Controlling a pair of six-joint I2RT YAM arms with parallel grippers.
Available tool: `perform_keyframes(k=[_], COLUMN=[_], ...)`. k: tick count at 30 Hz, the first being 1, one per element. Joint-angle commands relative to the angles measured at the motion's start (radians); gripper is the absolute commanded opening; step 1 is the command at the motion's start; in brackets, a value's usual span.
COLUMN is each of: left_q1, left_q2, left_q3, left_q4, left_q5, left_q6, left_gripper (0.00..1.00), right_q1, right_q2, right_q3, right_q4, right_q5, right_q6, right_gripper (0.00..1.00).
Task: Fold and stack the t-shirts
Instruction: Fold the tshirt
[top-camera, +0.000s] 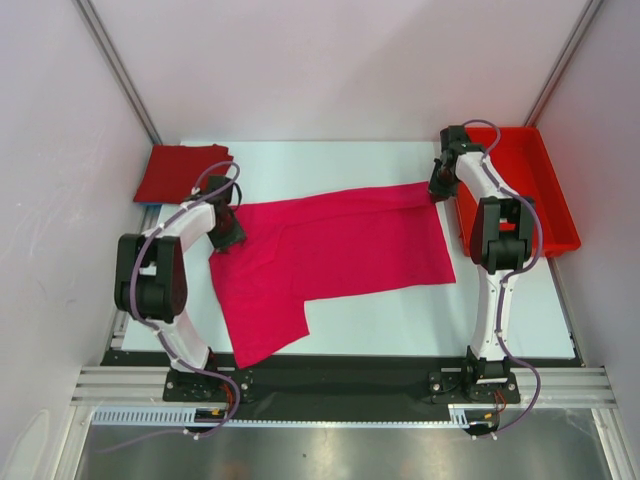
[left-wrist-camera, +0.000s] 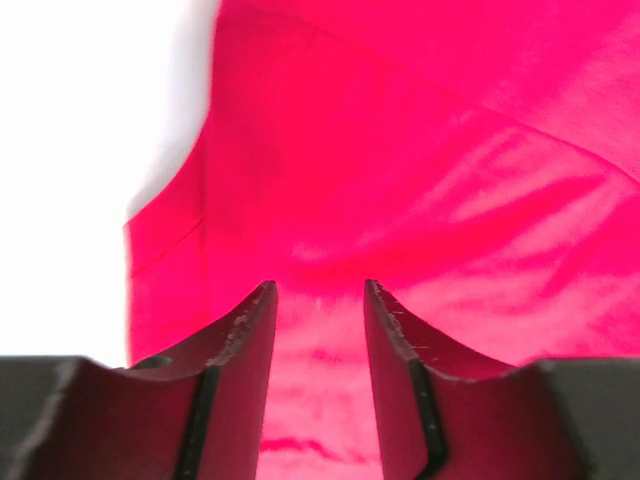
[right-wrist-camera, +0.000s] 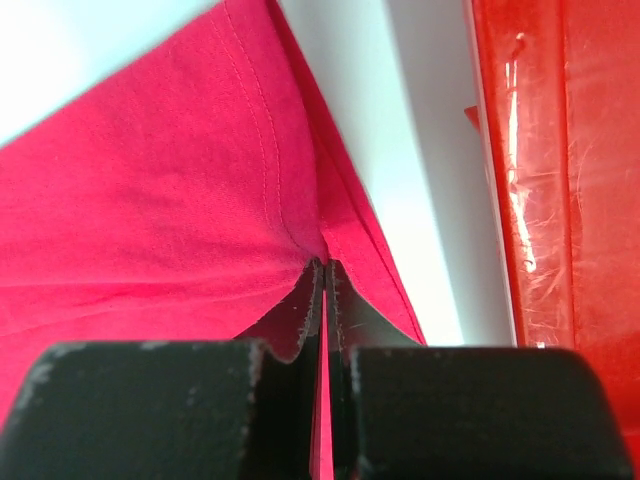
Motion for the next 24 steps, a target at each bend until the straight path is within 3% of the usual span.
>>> perform_keyframes(k=[1,10,14,24], left_q1=[-0.032,-0.037,-0.037,-0.020], left_q2=[-0.132,-0.261,-0.238,-0.137], left_q3=[0.011,-0.193,-0.253,-0.277], left_q4=[-0.088,-0.090,-0.057,-0.046], left_q5=[-0.089,-0.040,-0.006,0.017], left_q6=[-0.012,-0.156,-0.173,-0.216], left_gripper=[0.47,0.43,0.40,0.41], right_q1=[0.005,0.009,0.006,0.002], right_q2=[0.005,0.008,0.005,-0.002], right_q3=[0.038,0.034,0.027,0.049], right_q4=[-0.005,-0.002,-0.002,-0.036], right_q5=[0.002,-0.013,-0.007,0.077], right_q6=[-0.015,-0.017,-0.017,-0.032], right_gripper=[0.01,0.01,0.01,0.02])
